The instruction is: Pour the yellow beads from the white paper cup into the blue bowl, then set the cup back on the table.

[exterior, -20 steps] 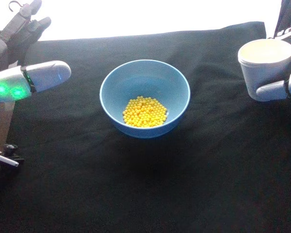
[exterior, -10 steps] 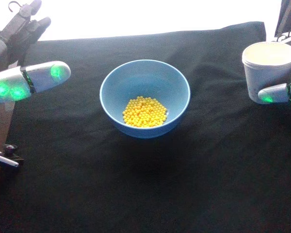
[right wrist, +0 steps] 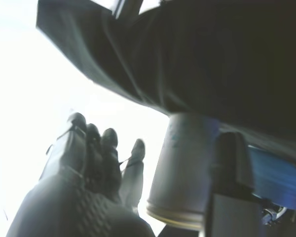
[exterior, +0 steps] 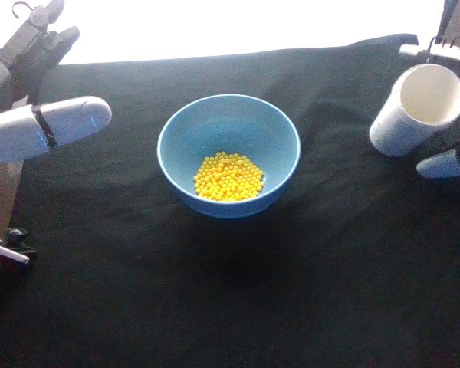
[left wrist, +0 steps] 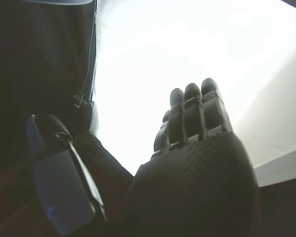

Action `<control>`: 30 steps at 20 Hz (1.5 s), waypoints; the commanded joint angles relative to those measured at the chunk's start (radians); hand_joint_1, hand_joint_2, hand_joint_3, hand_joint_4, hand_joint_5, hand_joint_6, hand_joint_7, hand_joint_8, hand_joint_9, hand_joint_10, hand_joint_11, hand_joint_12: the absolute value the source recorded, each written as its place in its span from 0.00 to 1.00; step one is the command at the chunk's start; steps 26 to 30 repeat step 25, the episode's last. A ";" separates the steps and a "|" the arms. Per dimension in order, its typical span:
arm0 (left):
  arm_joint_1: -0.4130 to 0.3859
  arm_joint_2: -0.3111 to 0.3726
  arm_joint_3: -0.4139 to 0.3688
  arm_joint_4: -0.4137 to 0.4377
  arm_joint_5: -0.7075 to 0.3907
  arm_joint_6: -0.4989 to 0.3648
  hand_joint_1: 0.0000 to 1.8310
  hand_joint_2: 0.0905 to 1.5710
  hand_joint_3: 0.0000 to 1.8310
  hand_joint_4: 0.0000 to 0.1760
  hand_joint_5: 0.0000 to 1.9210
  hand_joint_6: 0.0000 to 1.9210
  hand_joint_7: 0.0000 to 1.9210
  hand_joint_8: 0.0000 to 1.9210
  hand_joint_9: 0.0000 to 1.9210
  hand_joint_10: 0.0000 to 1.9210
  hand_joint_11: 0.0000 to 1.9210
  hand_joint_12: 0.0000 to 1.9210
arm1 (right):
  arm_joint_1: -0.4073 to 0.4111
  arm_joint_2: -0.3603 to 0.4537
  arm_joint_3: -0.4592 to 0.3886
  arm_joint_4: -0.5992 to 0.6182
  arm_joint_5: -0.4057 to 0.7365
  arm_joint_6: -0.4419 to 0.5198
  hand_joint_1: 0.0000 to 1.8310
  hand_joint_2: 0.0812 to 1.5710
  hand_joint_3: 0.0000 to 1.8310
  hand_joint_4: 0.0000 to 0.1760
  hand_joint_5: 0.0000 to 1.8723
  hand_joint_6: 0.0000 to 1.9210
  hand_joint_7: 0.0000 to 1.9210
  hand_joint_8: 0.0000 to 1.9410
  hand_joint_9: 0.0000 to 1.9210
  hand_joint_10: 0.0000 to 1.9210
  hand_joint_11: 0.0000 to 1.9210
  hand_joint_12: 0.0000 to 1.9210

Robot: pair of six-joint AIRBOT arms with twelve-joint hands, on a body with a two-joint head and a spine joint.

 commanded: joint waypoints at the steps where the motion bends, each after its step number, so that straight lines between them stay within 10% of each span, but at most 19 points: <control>1: -0.003 -0.013 0.004 -0.003 -0.096 -0.009 0.38 0.41 0.00 0.31 0.00 0.00 0.14 0.00 0.11 0.00 0.07 0.00 | 0.001 0.009 0.002 0.014 0.122 0.006 0.62 0.39 0.00 1.00 0.00 0.00 0.00 0.00 0.00 0.00 0.00 0.00; 13: -0.002 -0.011 0.007 -0.003 -0.097 -0.018 0.37 0.41 0.00 0.40 0.00 0.00 0.13 0.00 0.10 0.00 0.07 0.00 | 0.001 0.101 -0.059 -0.021 0.201 0.006 0.53 0.30 0.00 1.00 0.00 0.00 0.00 0.00 0.00 0.00 0.00 0.00; 19: -0.005 0.066 -0.039 -0.020 -0.211 -0.029 0.33 0.43 0.01 0.56 0.00 0.00 0.08 0.00 0.07 0.00 0.06 0.00 | 0.001 0.190 -0.149 -0.024 0.369 0.005 0.50 0.32 0.00 1.00 0.00 0.00 0.00 0.00 0.00 0.00 0.00 0.00; 20: -0.005 0.086 -0.058 -0.026 -0.244 -0.020 0.32 0.43 0.01 0.76 0.00 0.00 0.08 0.00 0.07 0.00 0.06 0.00 | 0.001 0.209 -0.172 -0.024 0.410 0.005 0.51 0.33 0.00 1.00 0.00 0.00 0.00 0.00 0.00 0.00 0.00 0.00; 25: -0.003 0.173 -0.132 -0.021 -0.398 0.035 0.38 0.41 0.00 0.50 0.00 0.00 0.10 0.01 0.09 0.01 0.08 0.01 | 0.001 0.239 -0.235 -0.019 0.596 -0.009 0.47 0.31 0.00 1.00 0.00 0.00 0.00 0.00 0.00 0.00 0.00 0.00; 30: -0.003 0.173 -0.132 -0.021 -0.398 0.035 0.38 0.41 0.00 0.50 0.00 0.00 0.10 0.01 0.09 0.01 0.08 0.01 | 0.001 0.239 -0.235 -0.019 0.596 -0.009 0.47 0.31 0.00 1.00 0.00 0.00 0.00 0.00 0.00 0.00 0.00 0.00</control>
